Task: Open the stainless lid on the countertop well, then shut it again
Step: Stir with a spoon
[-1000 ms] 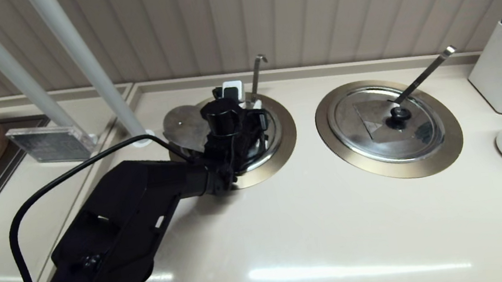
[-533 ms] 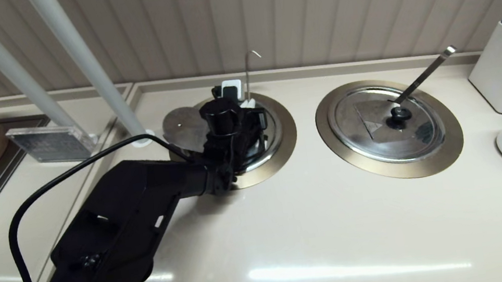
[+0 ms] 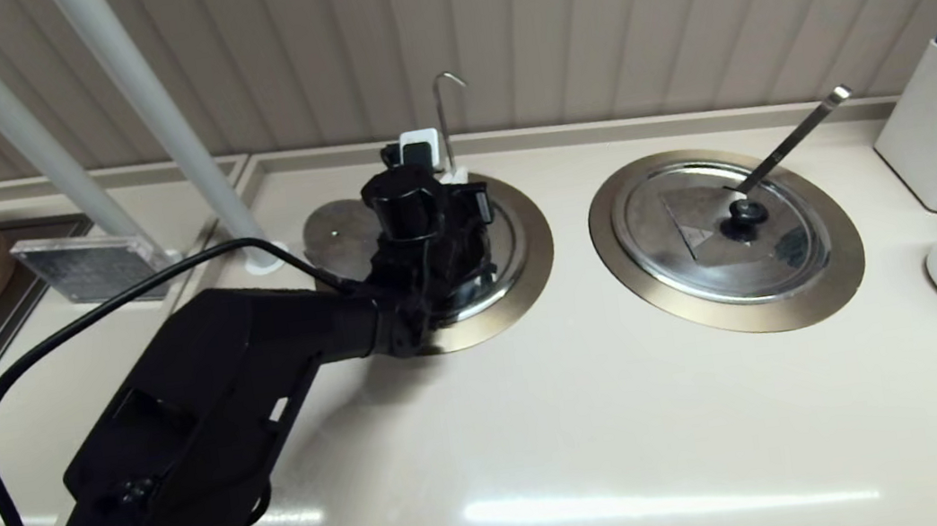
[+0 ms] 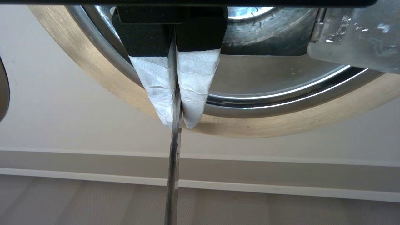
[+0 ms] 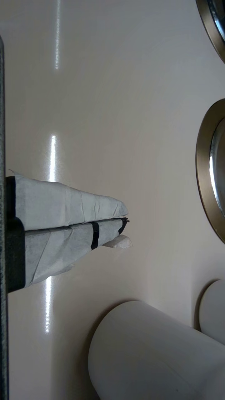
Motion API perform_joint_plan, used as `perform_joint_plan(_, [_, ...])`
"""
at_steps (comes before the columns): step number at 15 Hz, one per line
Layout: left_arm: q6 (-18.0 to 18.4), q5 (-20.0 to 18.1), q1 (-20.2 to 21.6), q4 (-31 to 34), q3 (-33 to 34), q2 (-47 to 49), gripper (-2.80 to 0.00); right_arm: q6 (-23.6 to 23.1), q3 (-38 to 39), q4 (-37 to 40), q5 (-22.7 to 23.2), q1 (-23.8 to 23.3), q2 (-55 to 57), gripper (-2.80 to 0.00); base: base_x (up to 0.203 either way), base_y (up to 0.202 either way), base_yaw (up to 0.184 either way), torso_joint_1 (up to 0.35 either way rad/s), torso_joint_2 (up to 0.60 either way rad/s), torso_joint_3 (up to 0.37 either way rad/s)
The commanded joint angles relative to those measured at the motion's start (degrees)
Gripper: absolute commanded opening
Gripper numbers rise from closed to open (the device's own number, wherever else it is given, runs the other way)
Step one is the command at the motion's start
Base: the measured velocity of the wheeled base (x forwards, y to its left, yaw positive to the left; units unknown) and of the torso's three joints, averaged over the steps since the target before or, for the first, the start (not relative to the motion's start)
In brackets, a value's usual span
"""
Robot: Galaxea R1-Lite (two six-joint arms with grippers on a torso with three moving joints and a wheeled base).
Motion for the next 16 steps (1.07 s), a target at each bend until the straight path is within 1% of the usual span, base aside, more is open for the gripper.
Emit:
perform_joint_plan(1, [-0.23,0.39,0.01,0.1,2.69,-3.52,-2.8,0.03,0.26,-0.02,0.05,0.0,0.0,-2.8,0.0,0.0,0.0,0.0,0.0,0.0])
perform_joint_plan(4, [-0.31,1.85,0.1,3.62,5.47,-9.04,-2.8,0.03,0.26,-0.02,0.0,0.0,0.0,-2.8,0.0,0.0,0.0,0.0,0.0,0.0])
perform_joint_plan(6, [-0.64,2.15,0.22,5.41,8.65,-13.96,-2.8,0.03,0.26,-0.02,0.0,0.0,0.0,-2.8,0.0,0.0,0.0,0.0,0.0,0.0])
perform_joint_plan(7, [-0.74,2.22,0.19,5.82,9.77,-14.4,-2.8,0.03,0.26,-0.02,0.0,0.0,0.0,-2.8,0.0,0.0,0.0,0.0,0.0,0.0])
perform_joint_plan(14, [0.17,1.88,0.18,6.0,9.65,-12.7,-2.8,0.03,0.26,-0.02,0.04,0.0,0.0,-2.8,0.0,0.0,0.0,0.0,0.0,0.0])
perform_joint_plan(16, [-0.95,1.7,-0.03,5.33,9.09,-11.7,-2.8,0.03,0.26,-0.02,0.0,0.0,0.0,-2.8,0.0,0.0,0.0,0.0,0.0,0.0])
